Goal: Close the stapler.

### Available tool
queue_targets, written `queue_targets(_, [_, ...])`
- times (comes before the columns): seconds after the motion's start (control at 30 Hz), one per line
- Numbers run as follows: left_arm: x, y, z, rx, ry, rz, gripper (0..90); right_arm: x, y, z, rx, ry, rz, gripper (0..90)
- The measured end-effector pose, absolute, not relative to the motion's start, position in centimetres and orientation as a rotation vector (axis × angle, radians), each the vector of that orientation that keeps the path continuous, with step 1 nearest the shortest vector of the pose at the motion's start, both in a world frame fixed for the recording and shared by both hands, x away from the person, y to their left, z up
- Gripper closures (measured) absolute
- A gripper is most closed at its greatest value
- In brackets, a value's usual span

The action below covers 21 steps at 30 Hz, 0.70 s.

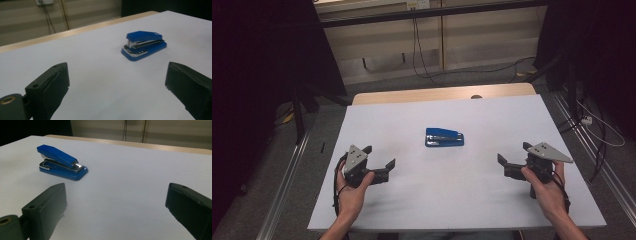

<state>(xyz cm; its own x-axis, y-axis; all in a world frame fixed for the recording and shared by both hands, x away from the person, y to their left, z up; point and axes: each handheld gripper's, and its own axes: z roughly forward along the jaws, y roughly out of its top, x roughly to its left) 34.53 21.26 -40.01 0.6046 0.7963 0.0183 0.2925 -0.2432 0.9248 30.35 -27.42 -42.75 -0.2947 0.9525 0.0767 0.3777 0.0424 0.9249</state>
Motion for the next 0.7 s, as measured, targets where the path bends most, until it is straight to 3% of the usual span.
queue_targets(0.7, [31.1,24.9,-41.2,1.784,0.971,0.626,5.0,27.9,-29.9,-43.2,1.426,1.634,1.198,2.8])
